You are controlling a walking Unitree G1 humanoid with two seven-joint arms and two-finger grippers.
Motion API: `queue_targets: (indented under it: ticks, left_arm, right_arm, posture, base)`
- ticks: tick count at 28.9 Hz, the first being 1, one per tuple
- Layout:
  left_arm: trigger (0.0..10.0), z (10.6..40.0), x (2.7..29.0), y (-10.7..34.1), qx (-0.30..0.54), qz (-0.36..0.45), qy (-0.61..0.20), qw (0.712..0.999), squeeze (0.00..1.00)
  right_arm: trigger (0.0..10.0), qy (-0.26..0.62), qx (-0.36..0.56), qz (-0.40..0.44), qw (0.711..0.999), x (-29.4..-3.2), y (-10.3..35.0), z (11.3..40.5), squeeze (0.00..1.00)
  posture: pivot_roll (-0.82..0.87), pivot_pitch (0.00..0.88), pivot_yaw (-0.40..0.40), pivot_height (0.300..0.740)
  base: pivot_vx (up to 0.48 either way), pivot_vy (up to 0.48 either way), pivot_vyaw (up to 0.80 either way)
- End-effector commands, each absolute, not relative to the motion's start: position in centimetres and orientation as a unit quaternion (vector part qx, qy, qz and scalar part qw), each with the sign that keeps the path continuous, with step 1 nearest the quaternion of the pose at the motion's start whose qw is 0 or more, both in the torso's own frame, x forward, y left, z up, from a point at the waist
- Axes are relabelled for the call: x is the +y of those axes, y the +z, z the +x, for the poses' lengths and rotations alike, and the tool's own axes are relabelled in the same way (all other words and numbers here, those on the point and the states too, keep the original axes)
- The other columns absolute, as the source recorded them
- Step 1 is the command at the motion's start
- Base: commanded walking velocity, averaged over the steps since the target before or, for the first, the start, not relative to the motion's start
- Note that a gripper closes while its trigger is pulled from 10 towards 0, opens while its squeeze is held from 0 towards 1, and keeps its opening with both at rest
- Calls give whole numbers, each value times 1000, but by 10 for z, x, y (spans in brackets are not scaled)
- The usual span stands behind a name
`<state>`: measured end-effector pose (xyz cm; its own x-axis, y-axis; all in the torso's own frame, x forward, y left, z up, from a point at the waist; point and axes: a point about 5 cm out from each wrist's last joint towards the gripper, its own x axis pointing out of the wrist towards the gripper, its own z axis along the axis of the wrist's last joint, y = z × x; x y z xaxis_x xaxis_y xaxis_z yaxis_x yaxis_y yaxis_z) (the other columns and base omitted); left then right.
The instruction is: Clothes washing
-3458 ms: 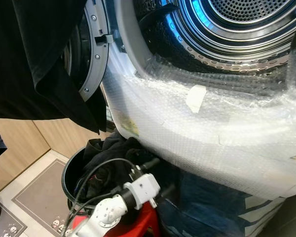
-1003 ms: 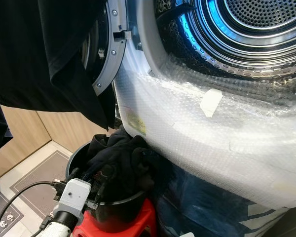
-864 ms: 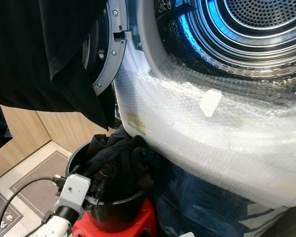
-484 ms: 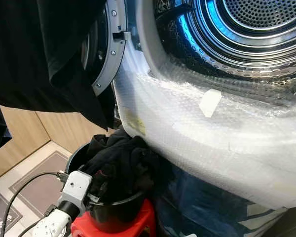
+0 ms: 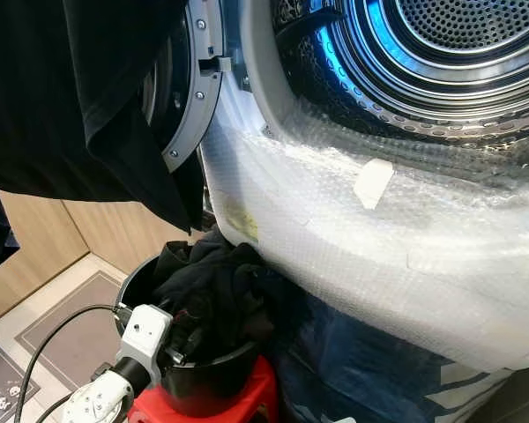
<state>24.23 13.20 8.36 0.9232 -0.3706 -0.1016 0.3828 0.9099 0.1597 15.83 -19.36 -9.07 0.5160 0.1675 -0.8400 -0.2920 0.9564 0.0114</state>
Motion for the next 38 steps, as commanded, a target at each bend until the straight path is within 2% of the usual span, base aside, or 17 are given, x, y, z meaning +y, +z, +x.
queue_targets:
  ticks: [1,29,34,35,38]
  left_arm:
    - [0,242,132,82,36,87,-202,975,0]
    - [0,237,135,85,15,76,-178,981,0]
    - [0,234,131,90,-11,76,-186,980,0]
    - [0,231,125,100,-53,81,-202,975,0]
    - [0,229,121,112,-96,84,-216,968,0]
  right_arm:
    - [10000,127,474,-61,869,-193,-92,156,0]
    - [10000,131,475,-69,867,-195,-91,156,0]
    - [10000,139,470,-70,869,-195,-90,157,0]
    - [10000,145,462,-65,873,-196,-88,160,0]
    - [10000,157,455,-56,875,-197,-86,162,0]
  posture:
    - [73,7,-6,740]
    - [85,9,-17,740]
    - [83,1,-17,740]
    - [81,0,-17,740]
    - [77,0,-17,740]
  base:
    - [0,0,0]
    - [0,0,0]
    - [0,0,0]
    - [0,0,0]
    - [0,0,0]
